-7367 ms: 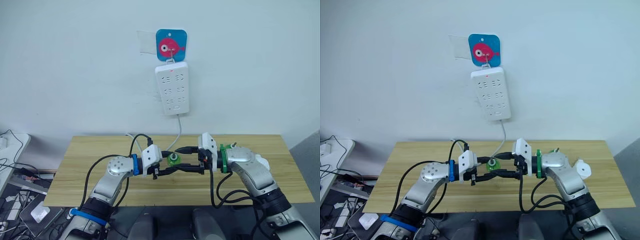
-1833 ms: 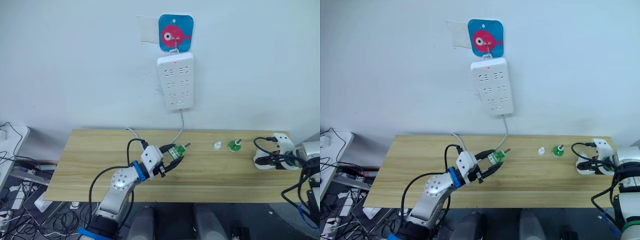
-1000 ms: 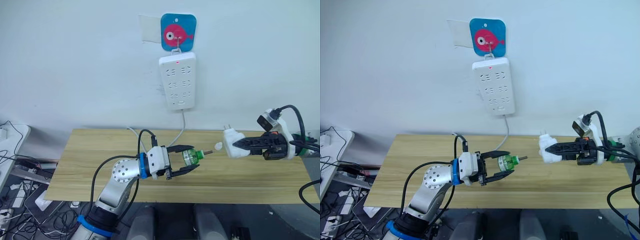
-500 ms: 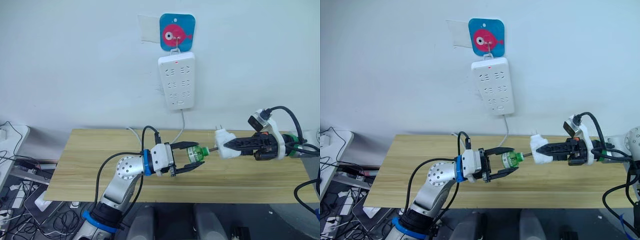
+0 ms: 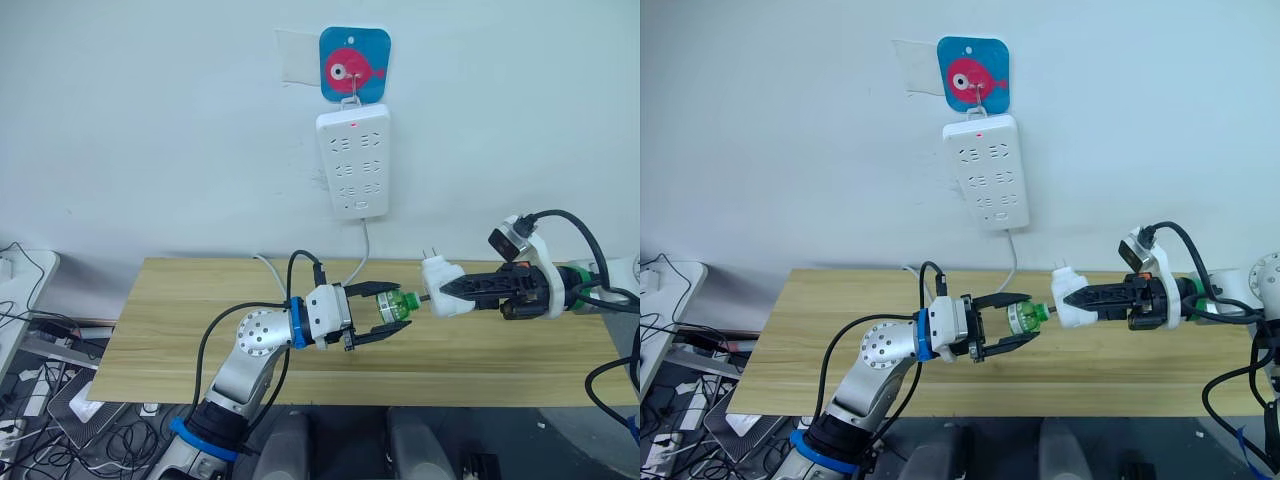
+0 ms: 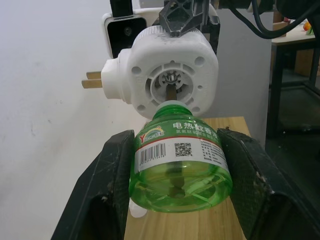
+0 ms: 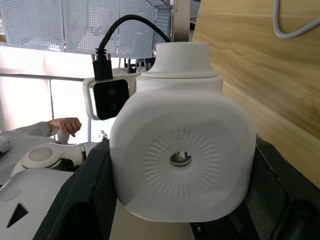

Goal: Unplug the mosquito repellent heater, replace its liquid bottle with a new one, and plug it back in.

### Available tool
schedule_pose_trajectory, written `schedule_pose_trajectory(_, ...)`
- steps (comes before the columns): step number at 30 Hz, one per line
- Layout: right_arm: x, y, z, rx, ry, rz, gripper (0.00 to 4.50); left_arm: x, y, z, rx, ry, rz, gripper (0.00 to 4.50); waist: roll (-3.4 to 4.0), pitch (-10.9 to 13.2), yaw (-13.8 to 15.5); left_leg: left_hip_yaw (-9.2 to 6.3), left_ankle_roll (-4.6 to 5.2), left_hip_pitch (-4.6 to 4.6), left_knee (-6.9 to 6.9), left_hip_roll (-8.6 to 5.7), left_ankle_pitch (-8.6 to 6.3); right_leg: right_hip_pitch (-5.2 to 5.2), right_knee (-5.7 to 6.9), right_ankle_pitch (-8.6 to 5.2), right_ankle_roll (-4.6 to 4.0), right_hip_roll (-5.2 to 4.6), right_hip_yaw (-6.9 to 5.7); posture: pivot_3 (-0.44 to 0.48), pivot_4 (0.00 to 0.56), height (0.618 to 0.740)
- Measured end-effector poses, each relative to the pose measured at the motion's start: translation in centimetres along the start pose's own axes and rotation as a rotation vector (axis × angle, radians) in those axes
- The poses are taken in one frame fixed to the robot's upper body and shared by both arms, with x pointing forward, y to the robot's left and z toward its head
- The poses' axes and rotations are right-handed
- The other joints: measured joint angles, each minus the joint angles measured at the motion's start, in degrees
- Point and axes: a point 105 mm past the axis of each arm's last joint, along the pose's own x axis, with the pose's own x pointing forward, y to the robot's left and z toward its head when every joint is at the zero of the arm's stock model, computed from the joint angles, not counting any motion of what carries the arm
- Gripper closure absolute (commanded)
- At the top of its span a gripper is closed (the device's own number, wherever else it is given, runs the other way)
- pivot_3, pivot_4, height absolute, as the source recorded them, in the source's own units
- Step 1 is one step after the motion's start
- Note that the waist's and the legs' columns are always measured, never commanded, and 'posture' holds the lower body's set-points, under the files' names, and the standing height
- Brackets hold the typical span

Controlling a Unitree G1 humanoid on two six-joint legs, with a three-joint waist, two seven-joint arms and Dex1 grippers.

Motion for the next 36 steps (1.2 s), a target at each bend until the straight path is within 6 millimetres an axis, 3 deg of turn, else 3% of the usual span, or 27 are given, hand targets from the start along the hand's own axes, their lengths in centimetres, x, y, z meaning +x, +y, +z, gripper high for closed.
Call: schedule_pose_trajectory(36,-0.23,-0.14,0.44,0.008,-0.021,-0.009,1.53,0.44,0.58,0.58,0.026,-0.009,-0.007,2.24,-0.04,0.0,0.0,0.00,0.00,-0.01,-0.01,0.00,0.00,0.00,-0.03,0.00,0.00,0.00,0.01,-0.042,0.223,0.740)
